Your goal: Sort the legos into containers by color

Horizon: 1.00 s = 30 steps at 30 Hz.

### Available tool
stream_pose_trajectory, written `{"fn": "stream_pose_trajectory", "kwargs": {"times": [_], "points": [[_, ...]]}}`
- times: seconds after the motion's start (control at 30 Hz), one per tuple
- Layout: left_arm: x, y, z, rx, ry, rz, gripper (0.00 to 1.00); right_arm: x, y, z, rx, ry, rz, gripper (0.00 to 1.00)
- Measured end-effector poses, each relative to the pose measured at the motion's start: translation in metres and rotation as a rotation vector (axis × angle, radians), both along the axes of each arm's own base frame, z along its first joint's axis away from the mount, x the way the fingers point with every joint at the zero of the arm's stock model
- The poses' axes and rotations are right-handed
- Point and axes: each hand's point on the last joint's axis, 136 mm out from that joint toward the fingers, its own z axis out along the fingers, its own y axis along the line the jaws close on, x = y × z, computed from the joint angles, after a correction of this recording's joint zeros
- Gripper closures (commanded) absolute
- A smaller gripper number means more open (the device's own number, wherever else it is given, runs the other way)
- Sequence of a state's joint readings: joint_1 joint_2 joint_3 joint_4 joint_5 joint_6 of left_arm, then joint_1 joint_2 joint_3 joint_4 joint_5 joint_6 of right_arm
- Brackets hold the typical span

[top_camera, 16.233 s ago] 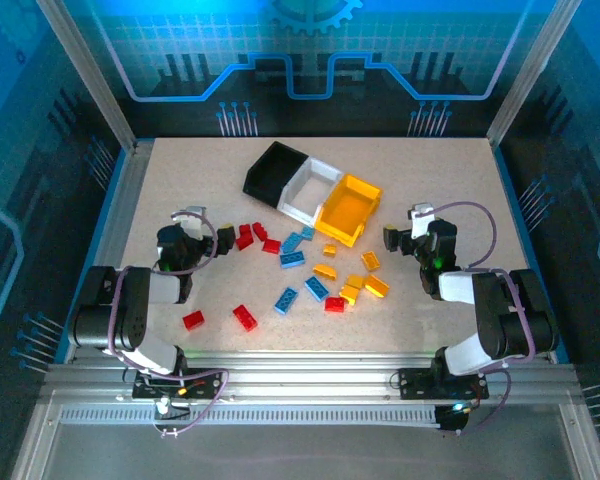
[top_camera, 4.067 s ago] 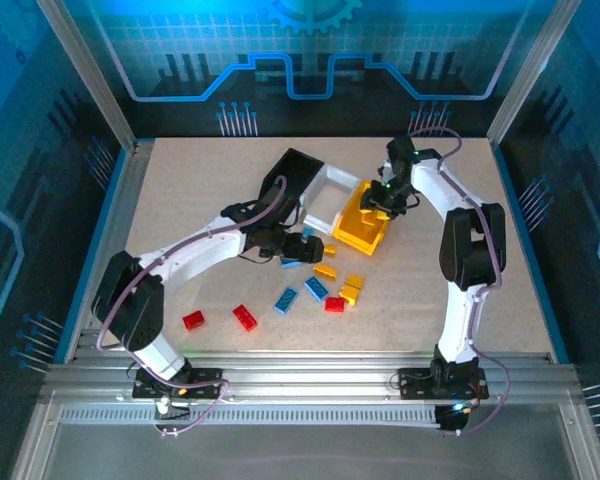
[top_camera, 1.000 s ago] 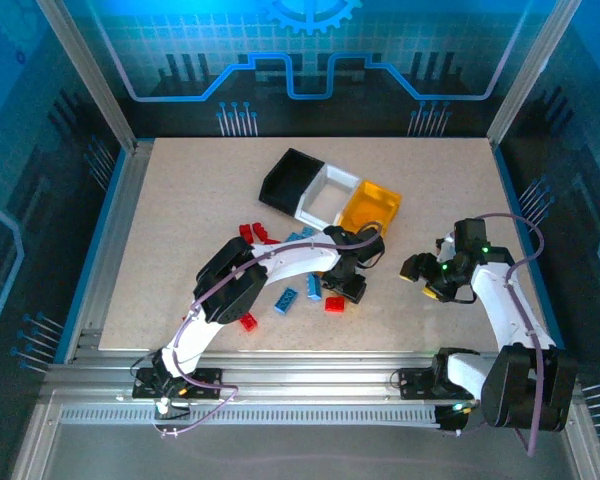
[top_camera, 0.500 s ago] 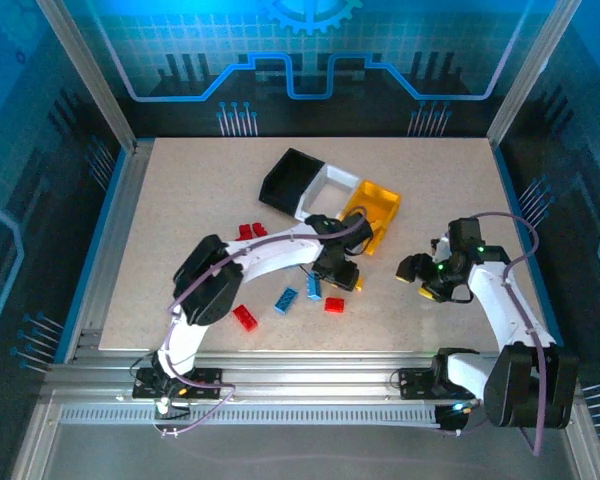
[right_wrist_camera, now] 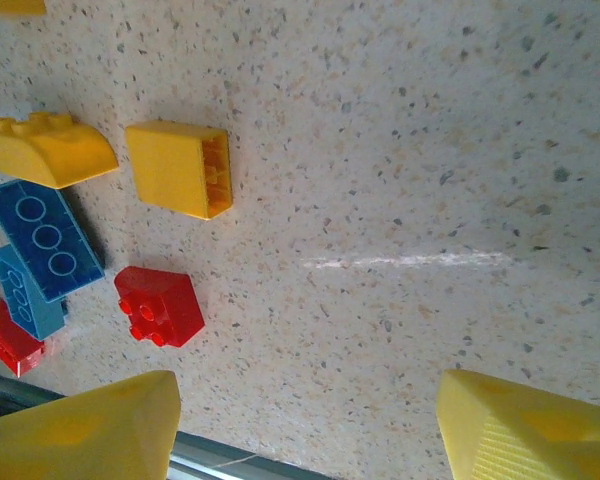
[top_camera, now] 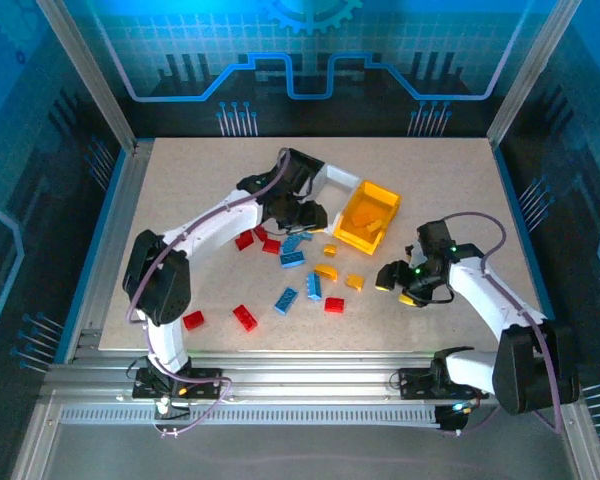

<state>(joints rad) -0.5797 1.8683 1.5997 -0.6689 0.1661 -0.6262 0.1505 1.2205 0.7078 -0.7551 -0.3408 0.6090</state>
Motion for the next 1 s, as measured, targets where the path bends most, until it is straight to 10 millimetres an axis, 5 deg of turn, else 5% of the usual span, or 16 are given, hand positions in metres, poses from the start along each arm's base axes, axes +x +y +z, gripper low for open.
{"fn": "stream_pose_trajectory", "kwargs": {"times": [0.2, 0.6, 1.0], "points": [[0.035, -0.052, 0.013, -0.127, -0.013, -0.017, 0.61, -0.001, 0.003, -0.005, -0.003, 0.023, 0.008, 0.30], [0.068, -0.124, -0.017, -0.197, 0.026, -0.066, 0.53, -0.004, 0.002, -0.006, -0.024, 0.036, 0.017, 0.30], [0.065, -0.135, -0.028, -0.191, 0.067, -0.066, 0.30, -0.008, -0.001, -0.004, -0.042, 0.036, 0.018, 0.30]]}}
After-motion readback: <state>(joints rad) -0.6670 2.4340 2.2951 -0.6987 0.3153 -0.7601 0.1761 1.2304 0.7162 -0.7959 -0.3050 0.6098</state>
